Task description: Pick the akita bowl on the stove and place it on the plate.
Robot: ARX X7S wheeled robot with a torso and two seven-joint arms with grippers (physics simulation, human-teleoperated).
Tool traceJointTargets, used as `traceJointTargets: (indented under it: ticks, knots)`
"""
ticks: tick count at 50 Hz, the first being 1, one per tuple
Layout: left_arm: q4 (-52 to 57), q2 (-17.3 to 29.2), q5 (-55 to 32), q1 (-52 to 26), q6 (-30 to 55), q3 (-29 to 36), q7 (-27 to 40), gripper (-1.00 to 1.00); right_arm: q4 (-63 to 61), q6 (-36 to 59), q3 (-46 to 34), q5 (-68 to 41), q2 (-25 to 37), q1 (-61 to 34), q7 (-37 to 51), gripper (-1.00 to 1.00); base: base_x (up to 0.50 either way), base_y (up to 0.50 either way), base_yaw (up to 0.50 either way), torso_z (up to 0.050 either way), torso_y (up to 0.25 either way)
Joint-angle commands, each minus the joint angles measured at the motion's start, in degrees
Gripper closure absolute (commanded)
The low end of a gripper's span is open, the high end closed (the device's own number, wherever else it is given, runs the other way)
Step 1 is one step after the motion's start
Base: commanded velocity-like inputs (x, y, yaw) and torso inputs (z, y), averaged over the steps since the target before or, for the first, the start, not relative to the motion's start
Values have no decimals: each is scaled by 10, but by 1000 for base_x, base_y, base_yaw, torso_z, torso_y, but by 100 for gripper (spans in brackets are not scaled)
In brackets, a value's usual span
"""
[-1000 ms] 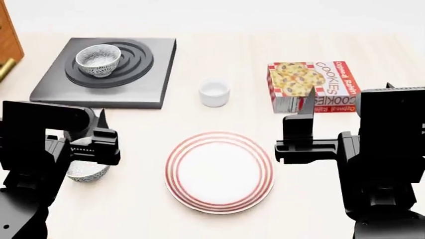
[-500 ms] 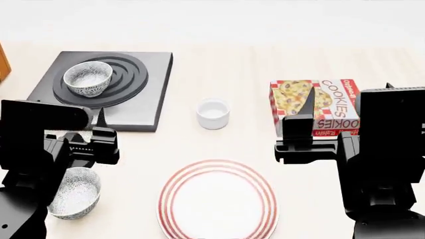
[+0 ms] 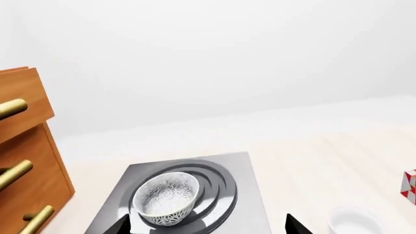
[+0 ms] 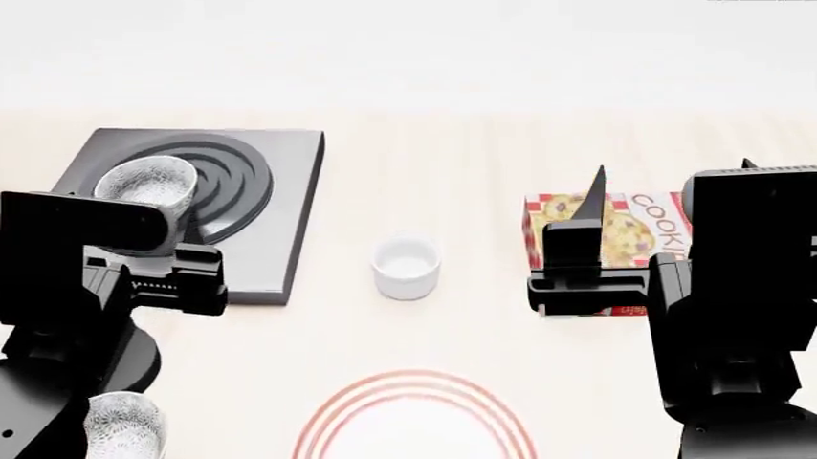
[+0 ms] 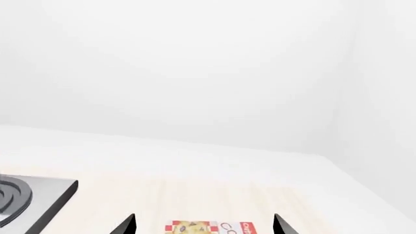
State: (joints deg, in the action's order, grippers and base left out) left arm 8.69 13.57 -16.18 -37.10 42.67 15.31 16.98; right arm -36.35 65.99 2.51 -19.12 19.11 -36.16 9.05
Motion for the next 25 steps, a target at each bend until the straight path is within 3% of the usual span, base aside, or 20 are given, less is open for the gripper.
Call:
traceJointTargets:
  ticks: [1, 25]
  knots:
    - [-3, 2, -2, -1, -3, 1, 1, -100, 3, -3, -1, -2, 1, 0, 1, -100, 254, 0, 0, 0, 0]
    - [3, 8, -7, -6, 4, 6, 5, -100, 6, -9, -2, -6, 4, 2, 4, -100, 255, 0, 0, 0, 0]
